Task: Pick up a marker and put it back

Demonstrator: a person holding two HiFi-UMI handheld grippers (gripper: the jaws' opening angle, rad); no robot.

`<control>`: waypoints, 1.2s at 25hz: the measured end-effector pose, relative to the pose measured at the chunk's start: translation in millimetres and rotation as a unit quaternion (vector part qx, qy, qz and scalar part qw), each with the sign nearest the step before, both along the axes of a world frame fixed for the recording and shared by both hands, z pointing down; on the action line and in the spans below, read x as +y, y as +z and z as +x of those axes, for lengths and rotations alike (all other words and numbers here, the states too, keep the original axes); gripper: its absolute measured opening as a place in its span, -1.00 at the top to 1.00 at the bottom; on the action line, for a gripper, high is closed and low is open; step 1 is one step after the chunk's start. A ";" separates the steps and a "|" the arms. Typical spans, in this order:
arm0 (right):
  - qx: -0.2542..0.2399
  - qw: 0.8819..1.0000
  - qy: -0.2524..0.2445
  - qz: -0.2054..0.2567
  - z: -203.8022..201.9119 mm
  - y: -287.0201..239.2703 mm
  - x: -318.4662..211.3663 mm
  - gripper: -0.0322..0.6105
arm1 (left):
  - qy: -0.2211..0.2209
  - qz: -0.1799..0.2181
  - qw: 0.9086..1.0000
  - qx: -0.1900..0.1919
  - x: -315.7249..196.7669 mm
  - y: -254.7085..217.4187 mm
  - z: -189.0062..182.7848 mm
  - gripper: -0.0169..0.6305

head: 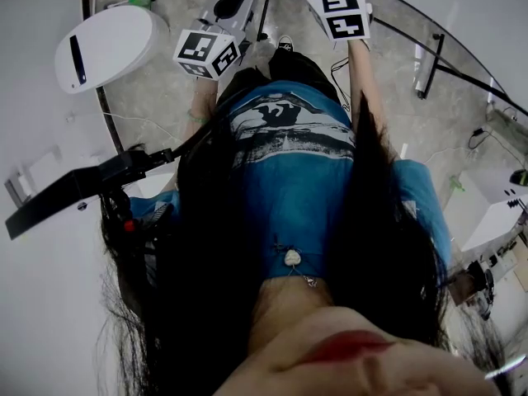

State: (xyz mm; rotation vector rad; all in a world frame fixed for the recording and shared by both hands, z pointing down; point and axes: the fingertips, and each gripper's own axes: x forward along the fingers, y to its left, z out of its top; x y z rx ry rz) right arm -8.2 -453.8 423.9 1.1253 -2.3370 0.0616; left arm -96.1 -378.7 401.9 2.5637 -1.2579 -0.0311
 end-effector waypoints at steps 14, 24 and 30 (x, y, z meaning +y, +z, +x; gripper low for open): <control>0.039 0.996 -0.066 -0.046 -40.5 47.1 0.9 0.61 | -0.025 -0.004 1.000 -0.003 -3.5 3.6 -17.7 0.94; -0.065 0.997 -0.014 -0.025 -33.3 14.1 3.7 0.55 | -0.025 -0.011 1.000 -0.006 -0.6 7.2 -18.7 0.94; -0.145 0.989 0.025 -0.022 -31.5 1.9 47.4 0.55 | -0.008 -0.014 1.000 -0.005 26.6 12.0 -21.0 0.94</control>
